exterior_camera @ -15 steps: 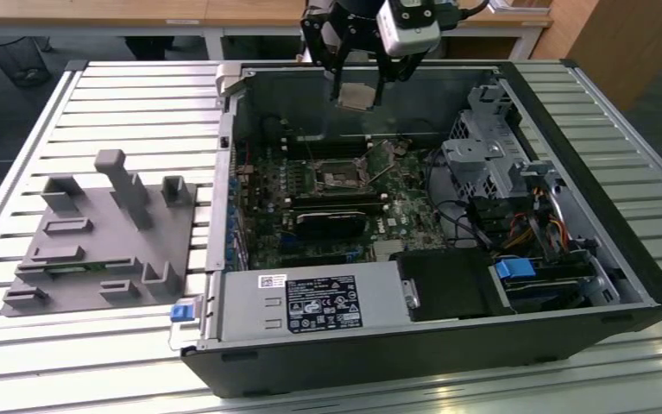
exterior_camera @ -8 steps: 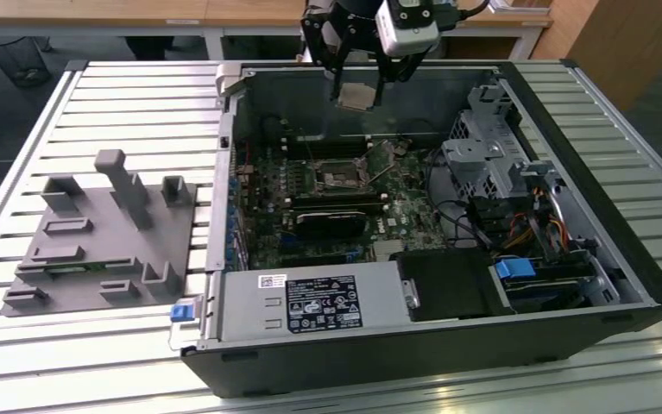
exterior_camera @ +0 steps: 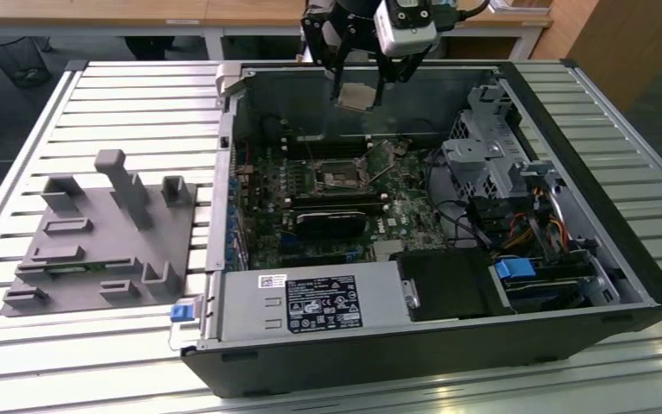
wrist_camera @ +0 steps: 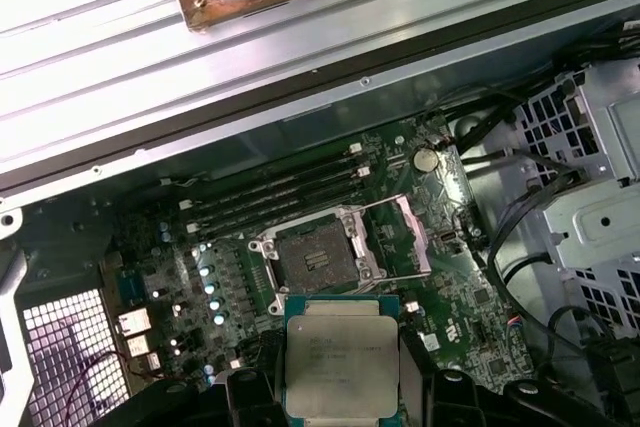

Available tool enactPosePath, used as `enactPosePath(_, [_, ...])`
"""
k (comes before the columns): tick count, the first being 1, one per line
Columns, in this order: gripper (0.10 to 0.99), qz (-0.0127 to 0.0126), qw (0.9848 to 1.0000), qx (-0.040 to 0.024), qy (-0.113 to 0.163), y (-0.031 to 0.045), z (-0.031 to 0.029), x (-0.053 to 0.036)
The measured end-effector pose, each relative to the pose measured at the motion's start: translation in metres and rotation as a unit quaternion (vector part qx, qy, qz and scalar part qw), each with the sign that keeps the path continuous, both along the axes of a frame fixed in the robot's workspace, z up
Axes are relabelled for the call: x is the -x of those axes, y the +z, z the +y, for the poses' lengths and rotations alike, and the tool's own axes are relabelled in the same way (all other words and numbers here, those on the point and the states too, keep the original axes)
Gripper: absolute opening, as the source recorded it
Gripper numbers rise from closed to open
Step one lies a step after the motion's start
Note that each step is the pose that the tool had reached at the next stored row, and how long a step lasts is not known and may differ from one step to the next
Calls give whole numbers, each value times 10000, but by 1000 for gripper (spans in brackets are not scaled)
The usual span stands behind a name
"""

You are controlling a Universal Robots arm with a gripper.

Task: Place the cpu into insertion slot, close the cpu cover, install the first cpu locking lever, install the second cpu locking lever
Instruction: 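Place the cpu into insertion slot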

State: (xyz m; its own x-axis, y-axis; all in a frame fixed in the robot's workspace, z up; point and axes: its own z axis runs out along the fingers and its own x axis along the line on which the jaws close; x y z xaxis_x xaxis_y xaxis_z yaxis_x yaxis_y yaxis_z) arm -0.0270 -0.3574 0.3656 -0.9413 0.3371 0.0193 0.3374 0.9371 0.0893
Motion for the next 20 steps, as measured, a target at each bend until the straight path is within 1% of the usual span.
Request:
enactPosePath(2, [541,0,10000,0,-27,0,0,0])
enactPosePath(3, [541,0,9996,0,-290,0,0,0])
enactPosePath(20, [541,0,9985,0,-551,0,0,0])
